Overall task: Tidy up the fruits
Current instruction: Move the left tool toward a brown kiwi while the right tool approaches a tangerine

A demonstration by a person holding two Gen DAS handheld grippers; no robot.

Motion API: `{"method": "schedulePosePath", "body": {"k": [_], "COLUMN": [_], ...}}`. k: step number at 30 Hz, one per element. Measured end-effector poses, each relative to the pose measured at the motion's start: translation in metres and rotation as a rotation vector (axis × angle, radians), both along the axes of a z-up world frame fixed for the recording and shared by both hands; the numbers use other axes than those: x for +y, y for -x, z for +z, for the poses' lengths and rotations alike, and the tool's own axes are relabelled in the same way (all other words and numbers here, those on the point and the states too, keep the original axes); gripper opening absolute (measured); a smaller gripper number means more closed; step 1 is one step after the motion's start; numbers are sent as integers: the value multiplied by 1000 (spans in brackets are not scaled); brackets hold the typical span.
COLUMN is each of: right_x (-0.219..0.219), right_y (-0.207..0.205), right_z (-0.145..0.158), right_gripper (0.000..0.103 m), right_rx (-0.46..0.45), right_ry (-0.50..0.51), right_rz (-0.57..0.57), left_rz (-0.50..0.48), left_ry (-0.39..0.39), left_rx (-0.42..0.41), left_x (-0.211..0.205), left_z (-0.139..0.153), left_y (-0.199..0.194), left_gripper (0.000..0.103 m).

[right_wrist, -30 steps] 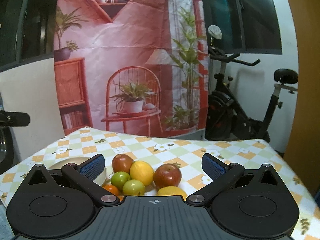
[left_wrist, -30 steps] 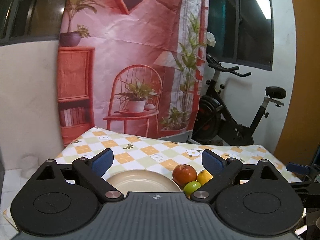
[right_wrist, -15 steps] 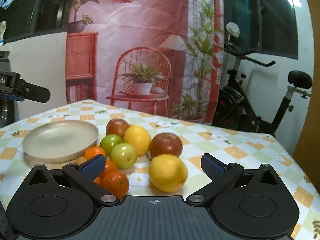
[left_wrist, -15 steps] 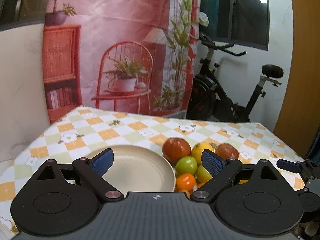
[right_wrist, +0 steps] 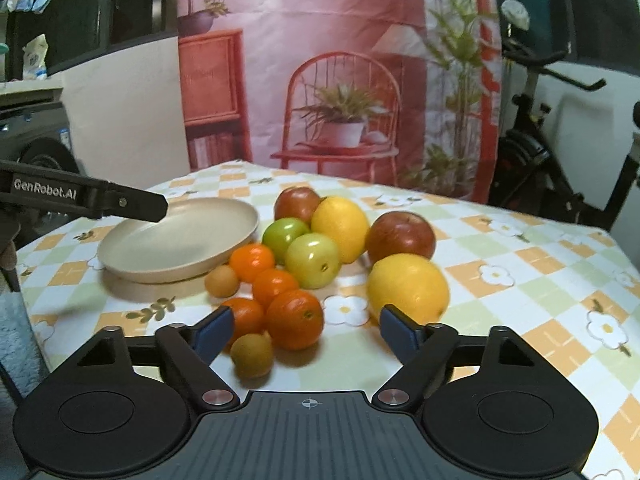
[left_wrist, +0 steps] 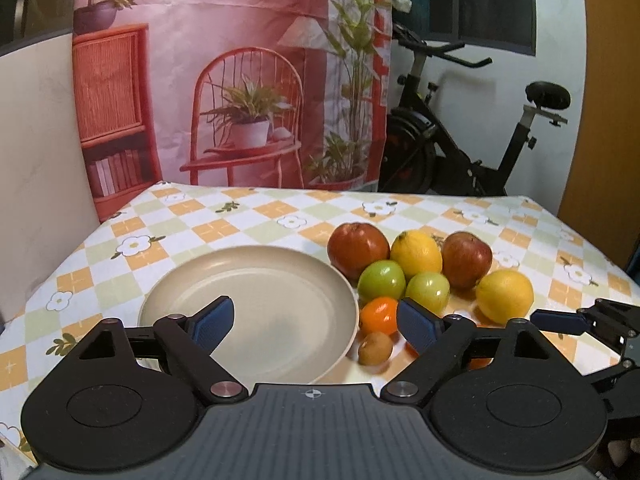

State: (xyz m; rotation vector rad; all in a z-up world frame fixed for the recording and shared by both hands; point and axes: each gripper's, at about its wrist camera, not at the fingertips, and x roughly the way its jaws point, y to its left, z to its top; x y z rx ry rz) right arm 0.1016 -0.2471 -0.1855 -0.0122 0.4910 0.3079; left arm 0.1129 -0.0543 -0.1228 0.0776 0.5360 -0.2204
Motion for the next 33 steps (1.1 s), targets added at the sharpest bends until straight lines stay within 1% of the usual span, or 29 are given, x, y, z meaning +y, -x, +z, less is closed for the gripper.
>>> {"method": "schedulePosePath", "body": {"k": [6, 8, 11, 16, 18, 20, 23, 30, 33], "right_x": [-2, -4, -4, -1, -1, -2, -5, -6, -3], "right_y": [-12, -21, -29, -28, -30, -33, -37, -41, -45], "right_z": [6, 6, 4, 0, 1, 1, 1, -2, -3], "right_gripper": [62, 55, 48, 45, 45, 44, 43, 42, 39], "right_rx": [12, 24, 46, 62, 67, 77, 93, 116, 135], "right_ry": [-28, -50, -65, -46, -47, -52, -64, -65, -62], "right_rz": [25, 19, 20, 37, 42, 38, 36, 38, 51], "left_rz": [-10, -14, -17, -23, -42, -57, -71, -69, -74], "left_ry": [-2, -3, 4, 28, 29, 20, 14, 25, 23], "left_rx": [18, 24, 35, 78, 89, 82, 67, 76, 74], "left_x": [-2, -2, 0, 2, 0, -4, -6, -4, -5], "left_z": [-3, -4, -5, -10, -12, -12, -12, -14, -13], "left_y": [-1, -2, -2, -5, -6, -5, -3, -4, -3], "left_gripper": [84, 82, 73, 69, 61, 58, 58, 58, 58]}}
